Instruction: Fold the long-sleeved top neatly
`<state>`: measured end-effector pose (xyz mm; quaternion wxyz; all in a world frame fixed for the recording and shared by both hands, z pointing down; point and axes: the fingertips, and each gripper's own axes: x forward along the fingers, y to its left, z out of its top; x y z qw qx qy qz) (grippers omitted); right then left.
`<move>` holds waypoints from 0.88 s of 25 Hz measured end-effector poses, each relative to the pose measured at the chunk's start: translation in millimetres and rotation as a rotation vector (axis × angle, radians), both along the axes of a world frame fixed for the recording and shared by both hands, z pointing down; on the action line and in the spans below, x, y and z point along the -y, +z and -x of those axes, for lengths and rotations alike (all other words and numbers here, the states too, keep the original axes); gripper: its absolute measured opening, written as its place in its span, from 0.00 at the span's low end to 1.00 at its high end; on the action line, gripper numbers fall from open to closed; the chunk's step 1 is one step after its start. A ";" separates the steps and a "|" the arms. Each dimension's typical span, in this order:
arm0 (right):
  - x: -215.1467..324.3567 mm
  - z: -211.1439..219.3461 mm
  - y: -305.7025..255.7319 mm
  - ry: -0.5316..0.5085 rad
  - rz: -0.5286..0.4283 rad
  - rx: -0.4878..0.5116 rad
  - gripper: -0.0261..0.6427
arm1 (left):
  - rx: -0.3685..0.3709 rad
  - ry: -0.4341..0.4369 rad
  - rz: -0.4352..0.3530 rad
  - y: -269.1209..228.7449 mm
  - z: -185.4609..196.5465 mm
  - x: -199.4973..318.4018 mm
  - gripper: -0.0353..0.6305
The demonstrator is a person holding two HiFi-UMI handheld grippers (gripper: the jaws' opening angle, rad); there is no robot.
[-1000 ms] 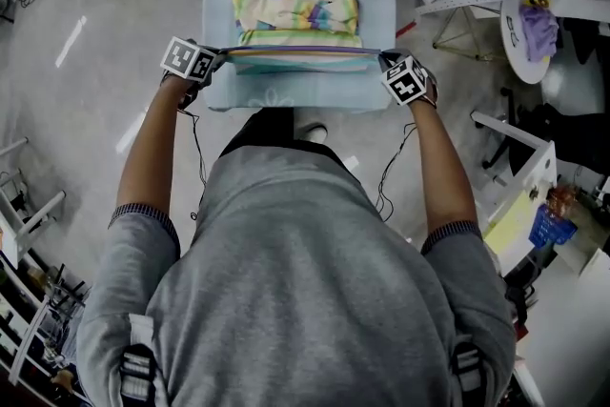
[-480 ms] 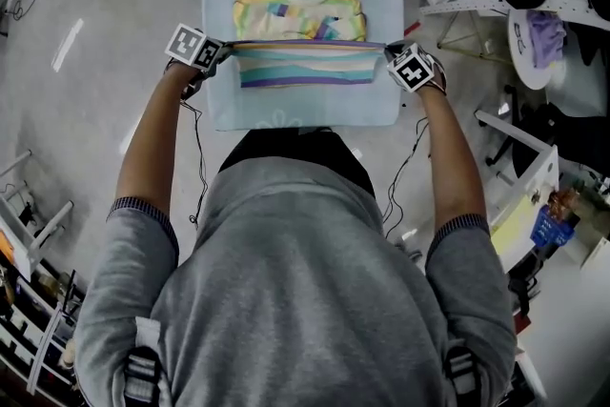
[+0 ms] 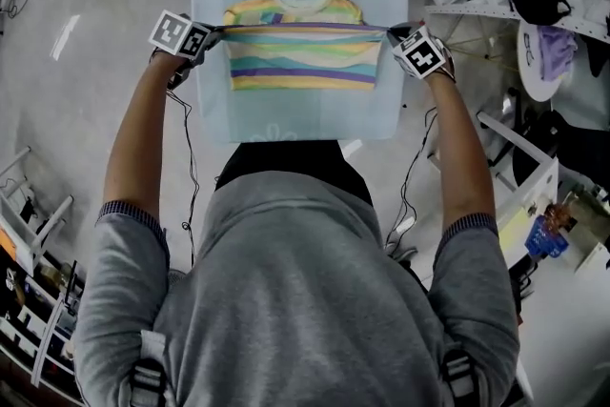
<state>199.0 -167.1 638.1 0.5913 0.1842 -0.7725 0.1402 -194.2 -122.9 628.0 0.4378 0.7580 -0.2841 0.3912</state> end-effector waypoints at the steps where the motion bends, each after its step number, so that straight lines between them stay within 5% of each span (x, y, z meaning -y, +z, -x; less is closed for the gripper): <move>1: 9.6 0.6 1.8 -0.004 -0.002 0.009 0.06 | 0.003 -0.005 0.000 2.1 0.2 6.6 0.10; 18: 102.8 37.3 75.8 -0.118 0.068 -0.042 0.07 | 0.070 -0.101 0.032 75.8 27.1 72.4 0.11; 22: 111.8 37.3 80.6 -0.085 0.036 -0.080 0.15 | 0.041 -0.188 0.011 79.8 33.5 80.4 0.17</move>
